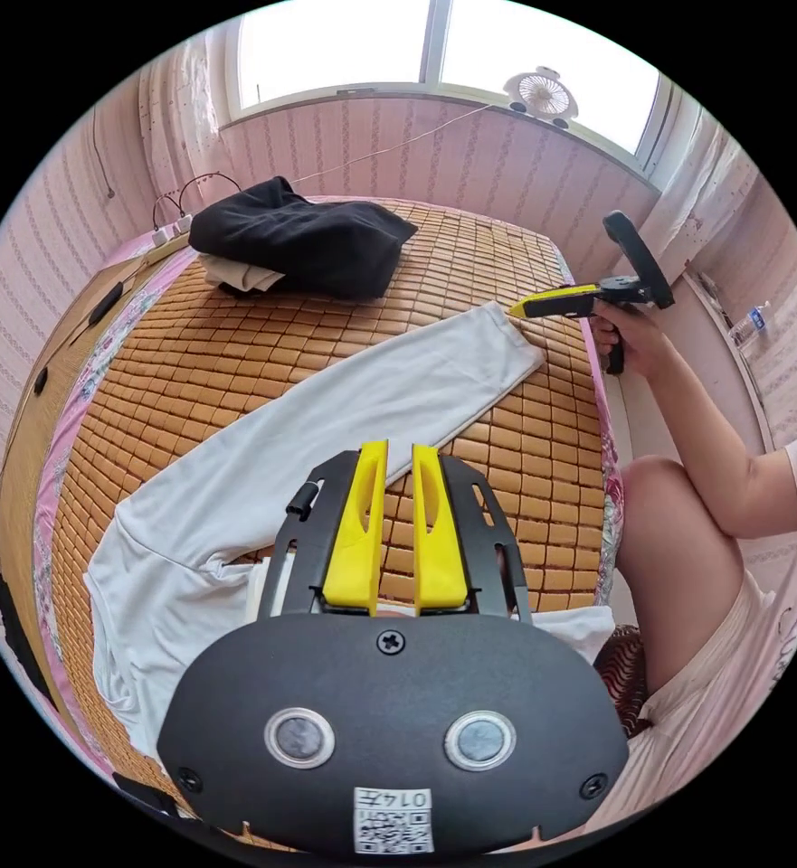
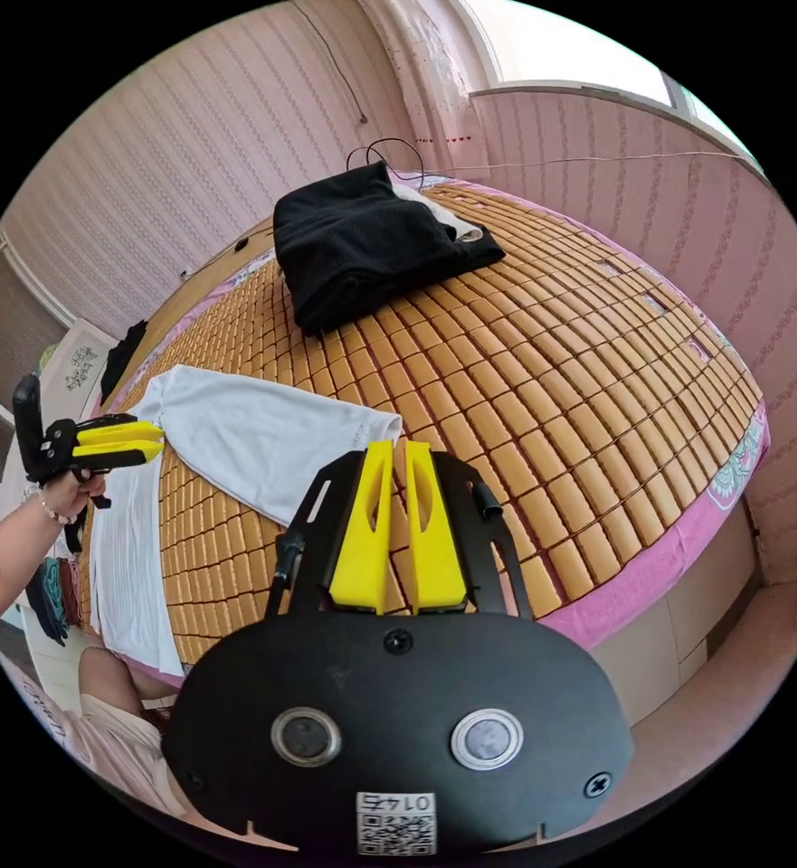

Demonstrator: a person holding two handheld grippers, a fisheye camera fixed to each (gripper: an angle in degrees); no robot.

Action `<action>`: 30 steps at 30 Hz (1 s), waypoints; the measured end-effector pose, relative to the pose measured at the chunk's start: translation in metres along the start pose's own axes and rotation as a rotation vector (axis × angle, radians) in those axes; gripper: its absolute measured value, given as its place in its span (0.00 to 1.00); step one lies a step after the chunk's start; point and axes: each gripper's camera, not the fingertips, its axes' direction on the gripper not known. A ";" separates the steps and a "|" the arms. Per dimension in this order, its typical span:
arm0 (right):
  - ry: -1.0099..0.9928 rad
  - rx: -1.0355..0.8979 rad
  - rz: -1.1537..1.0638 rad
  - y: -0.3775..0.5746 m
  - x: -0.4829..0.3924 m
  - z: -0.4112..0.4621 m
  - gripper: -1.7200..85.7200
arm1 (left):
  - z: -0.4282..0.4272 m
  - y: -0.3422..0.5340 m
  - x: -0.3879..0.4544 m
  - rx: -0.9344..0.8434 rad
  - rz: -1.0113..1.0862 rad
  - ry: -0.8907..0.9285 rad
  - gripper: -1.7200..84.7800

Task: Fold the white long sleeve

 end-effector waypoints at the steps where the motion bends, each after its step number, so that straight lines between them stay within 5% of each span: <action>1: -0.013 0.014 -0.018 -0.001 -0.003 0.001 0.02 | 0.003 -0.004 -0.006 -0.002 -0.014 -0.027 0.08; 9: 0.104 -0.085 -0.074 -0.004 -0.018 0.028 0.01 | 0.038 -0.004 -0.112 -0.077 -0.477 -0.200 0.05; 22: 0.120 -0.067 -0.051 -0.014 -0.037 0.032 0.01 | 0.030 0.005 -0.134 -0.057 -0.494 -0.137 0.01; 26: 0.179 -0.040 -0.073 -0.016 -0.064 0.029 0.01 | -0.036 0.043 -0.135 0.184 -0.543 -0.003 0.02; 30: 0.220 -0.003 -0.171 -0.025 -0.120 0.019 0.01 | -0.126 0.117 -0.091 0.299 -0.373 0.014 0.01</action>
